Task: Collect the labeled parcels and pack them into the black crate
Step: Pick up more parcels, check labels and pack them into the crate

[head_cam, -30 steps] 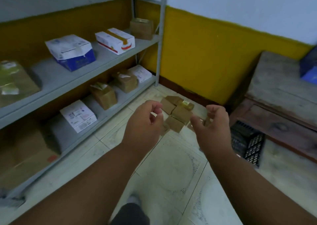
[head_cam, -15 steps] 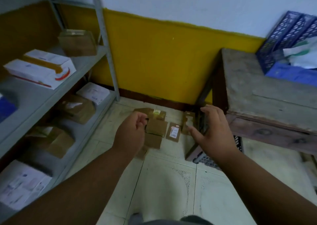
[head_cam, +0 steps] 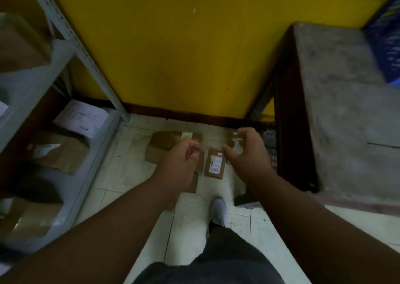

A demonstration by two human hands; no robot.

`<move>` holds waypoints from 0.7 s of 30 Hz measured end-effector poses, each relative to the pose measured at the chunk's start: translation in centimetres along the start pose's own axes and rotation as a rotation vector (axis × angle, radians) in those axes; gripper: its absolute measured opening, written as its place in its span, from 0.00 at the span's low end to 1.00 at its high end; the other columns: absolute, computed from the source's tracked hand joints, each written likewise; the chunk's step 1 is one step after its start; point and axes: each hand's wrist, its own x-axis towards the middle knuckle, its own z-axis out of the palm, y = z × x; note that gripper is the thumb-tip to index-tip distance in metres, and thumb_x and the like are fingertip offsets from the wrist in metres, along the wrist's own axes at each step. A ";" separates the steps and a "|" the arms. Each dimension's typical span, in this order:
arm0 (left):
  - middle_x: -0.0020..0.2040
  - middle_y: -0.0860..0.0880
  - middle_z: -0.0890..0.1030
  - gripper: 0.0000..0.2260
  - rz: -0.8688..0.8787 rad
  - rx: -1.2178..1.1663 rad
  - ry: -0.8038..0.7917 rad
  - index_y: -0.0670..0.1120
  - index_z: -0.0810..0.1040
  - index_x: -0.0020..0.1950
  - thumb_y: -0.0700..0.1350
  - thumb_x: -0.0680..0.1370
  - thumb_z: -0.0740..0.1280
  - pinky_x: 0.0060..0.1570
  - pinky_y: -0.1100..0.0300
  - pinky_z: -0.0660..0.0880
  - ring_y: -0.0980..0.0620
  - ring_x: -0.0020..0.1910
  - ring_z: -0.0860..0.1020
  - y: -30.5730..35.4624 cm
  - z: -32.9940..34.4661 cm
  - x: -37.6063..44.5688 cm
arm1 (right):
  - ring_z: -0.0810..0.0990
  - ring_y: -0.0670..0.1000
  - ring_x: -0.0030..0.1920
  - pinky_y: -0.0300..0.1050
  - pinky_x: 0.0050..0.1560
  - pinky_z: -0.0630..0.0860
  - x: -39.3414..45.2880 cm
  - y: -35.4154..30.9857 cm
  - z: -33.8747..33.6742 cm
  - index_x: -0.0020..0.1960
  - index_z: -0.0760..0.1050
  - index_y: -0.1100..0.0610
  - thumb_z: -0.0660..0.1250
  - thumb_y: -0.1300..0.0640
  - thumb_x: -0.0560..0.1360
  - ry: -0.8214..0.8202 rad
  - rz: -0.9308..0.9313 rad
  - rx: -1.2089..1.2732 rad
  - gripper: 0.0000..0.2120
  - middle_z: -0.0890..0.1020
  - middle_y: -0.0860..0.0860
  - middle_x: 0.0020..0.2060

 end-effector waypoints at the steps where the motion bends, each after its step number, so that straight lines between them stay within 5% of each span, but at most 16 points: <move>1: 0.56 0.54 0.78 0.10 -0.027 0.019 -0.002 0.54 0.73 0.62 0.43 0.83 0.59 0.43 0.69 0.69 0.56 0.53 0.76 -0.3 0.2 2.1 | 0.74 0.46 0.55 0.36 0.44 0.73 2.8 0.5 1.0 0.68 0.69 0.52 0.74 0.49 0.73 0.002 0.041 0.027 0.26 0.73 0.49 0.62; 6: 0.50 0.55 0.78 0.07 -0.161 0.019 -0.028 0.55 0.74 0.56 0.45 0.83 0.58 0.46 0.60 0.75 0.57 0.49 0.76 -2.6 2.9 14.3 | 0.76 0.52 0.60 0.57 0.57 0.79 14.5 5.2 7.9 0.67 0.70 0.51 0.73 0.45 0.73 0.006 0.227 0.049 0.26 0.75 0.53 0.63; 8: 0.52 0.51 0.78 0.08 -0.225 0.012 -0.021 0.53 0.75 0.58 0.45 0.83 0.58 0.49 0.56 0.76 0.52 0.49 0.77 -5.2 5.1 19.1 | 0.77 0.54 0.60 0.55 0.58 0.78 17.4 8.3 11.1 0.67 0.70 0.53 0.72 0.44 0.73 -0.003 0.303 0.043 0.27 0.76 0.53 0.62; 11: 0.51 0.48 0.78 0.09 -0.383 -0.112 -0.072 0.50 0.76 0.58 0.40 0.82 0.60 0.37 0.63 0.75 0.52 0.45 0.77 -11.0 9.3 24.2 | 0.76 0.49 0.52 0.43 0.49 0.74 19.1 14.0 15.6 0.64 0.72 0.55 0.72 0.46 0.75 -0.026 0.398 0.020 0.23 0.77 0.49 0.55; 15: 0.58 0.41 0.80 0.11 -0.418 -0.086 -0.196 0.47 0.77 0.58 0.37 0.80 0.61 0.57 0.46 0.77 0.41 0.55 0.79 -20.3 14.3 29.4 | 0.78 0.51 0.53 0.50 0.54 0.78 20.3 22.5 22.0 0.63 0.72 0.54 0.72 0.46 0.75 -0.076 0.527 0.006 0.21 0.76 0.49 0.53; 18: 0.60 0.44 0.80 0.14 -0.424 0.070 -0.320 0.44 0.74 0.66 0.37 0.81 0.61 0.55 0.55 0.78 0.47 0.56 0.80 -27.2 18.1 32.6 | 0.77 0.54 0.60 0.54 0.61 0.76 22.2 28.5 26.6 0.66 0.71 0.55 0.72 0.46 0.74 -0.092 0.621 -0.018 0.25 0.77 0.53 0.61; 21: 0.58 0.45 0.80 0.13 -0.485 0.084 -0.367 0.47 0.73 0.67 0.40 0.83 0.59 0.49 0.61 0.78 0.51 0.53 0.80 -33.2 22.1 35.7 | 0.76 0.52 0.59 0.45 0.56 0.72 24.4 34.3 31.1 0.67 0.71 0.55 0.72 0.47 0.75 -0.119 0.673 -0.007 0.25 0.76 0.53 0.64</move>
